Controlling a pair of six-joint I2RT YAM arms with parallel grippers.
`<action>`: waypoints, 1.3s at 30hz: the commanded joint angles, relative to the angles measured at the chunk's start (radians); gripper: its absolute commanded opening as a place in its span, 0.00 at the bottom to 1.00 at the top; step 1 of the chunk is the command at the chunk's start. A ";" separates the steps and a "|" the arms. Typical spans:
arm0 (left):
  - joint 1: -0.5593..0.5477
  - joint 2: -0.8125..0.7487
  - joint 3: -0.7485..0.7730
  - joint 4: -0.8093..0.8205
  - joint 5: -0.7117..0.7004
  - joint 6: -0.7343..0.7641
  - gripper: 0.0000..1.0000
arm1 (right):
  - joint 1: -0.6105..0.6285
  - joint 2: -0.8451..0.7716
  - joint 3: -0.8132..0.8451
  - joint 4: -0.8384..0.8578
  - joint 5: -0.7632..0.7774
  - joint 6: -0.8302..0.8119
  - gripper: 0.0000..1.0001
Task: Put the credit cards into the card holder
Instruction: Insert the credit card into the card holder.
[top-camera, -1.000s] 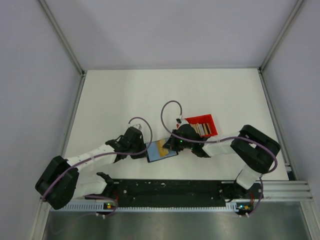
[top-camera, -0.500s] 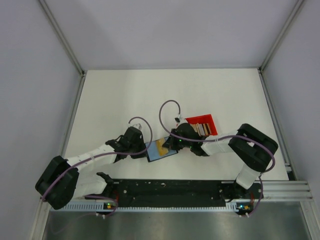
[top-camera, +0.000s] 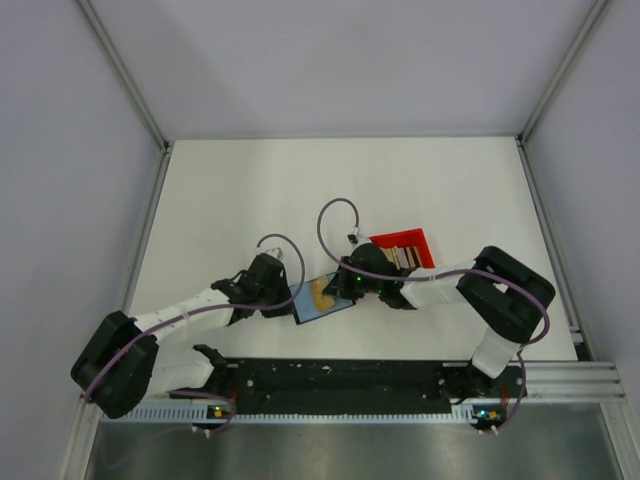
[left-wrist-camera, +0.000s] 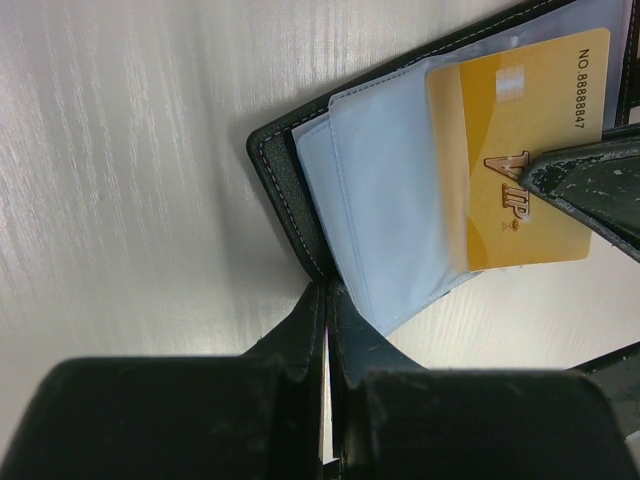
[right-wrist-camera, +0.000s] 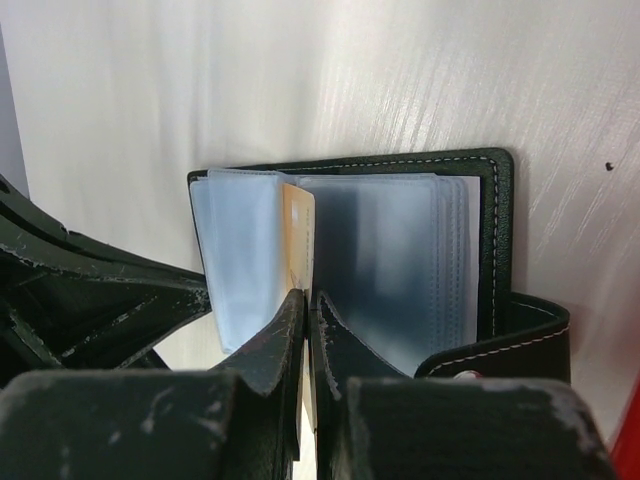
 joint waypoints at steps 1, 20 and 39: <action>-0.004 0.012 -0.004 0.039 0.019 -0.011 0.00 | 0.033 0.050 0.033 -0.154 -0.105 0.008 0.00; -0.004 0.009 -0.001 0.035 0.016 -0.011 0.00 | 0.030 -0.007 0.064 -0.298 -0.026 -0.067 0.30; -0.004 0.007 -0.004 0.044 0.027 -0.005 0.00 | 0.064 -0.035 0.204 -0.510 0.083 -0.174 0.45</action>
